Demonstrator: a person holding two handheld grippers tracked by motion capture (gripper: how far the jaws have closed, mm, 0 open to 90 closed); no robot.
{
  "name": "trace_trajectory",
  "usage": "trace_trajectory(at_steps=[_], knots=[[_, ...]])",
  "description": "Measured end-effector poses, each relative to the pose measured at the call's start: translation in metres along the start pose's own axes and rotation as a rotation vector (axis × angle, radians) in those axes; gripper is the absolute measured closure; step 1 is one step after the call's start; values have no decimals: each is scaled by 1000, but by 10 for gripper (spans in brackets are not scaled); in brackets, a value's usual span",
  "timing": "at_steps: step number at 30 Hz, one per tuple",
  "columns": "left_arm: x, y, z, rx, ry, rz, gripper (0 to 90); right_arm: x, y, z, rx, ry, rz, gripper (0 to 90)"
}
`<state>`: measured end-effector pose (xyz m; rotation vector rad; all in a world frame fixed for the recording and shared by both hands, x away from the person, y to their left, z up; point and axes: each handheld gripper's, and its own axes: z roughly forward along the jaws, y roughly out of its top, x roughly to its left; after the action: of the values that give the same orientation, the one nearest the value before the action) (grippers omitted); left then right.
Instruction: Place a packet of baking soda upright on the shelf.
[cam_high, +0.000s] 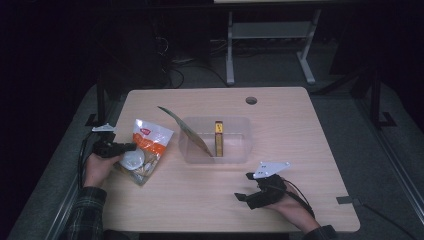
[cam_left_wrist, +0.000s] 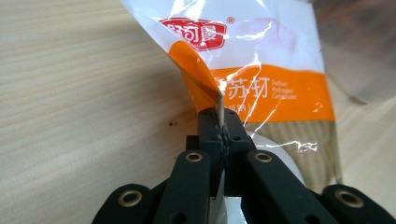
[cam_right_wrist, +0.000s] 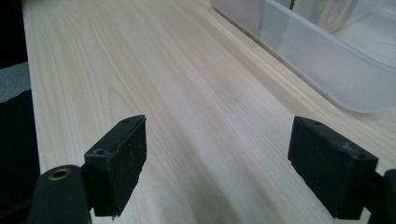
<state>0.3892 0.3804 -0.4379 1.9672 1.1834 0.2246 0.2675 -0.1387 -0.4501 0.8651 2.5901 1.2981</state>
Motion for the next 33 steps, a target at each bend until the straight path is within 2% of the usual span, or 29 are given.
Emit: trace_trajectory(at_steps=[6, 14, 18, 22, 25, 29, 33], knots=[[-14, -1, -20, -41, -9, 30, 896, 1, 0, -2, -21, 15, 4, 188], [-35, -5, -44, -128, -42, 61, 898, -3, 2, -3, -52, 13, 63, 178], [-46, -7, -55, -164, -56, 78, 898, -3, 4, -3, -47, 39, 66, 174], [-58, -9, -64, -189, -69, 102, 899, 1, 9, -4, -37, 57, 54, 160], [-68, -10, -69, -201, -74, 126, 899, 4, 13, -3, -50, 93, 46, 191], [-80, -11, -73, -217, -109, 143, 899, 8, 18, 0, -61, 108, 17, 227], [-95, -12, -75, -226, -157, 162, 899, 10, 24, 3, -90, 142, 4, 293]])
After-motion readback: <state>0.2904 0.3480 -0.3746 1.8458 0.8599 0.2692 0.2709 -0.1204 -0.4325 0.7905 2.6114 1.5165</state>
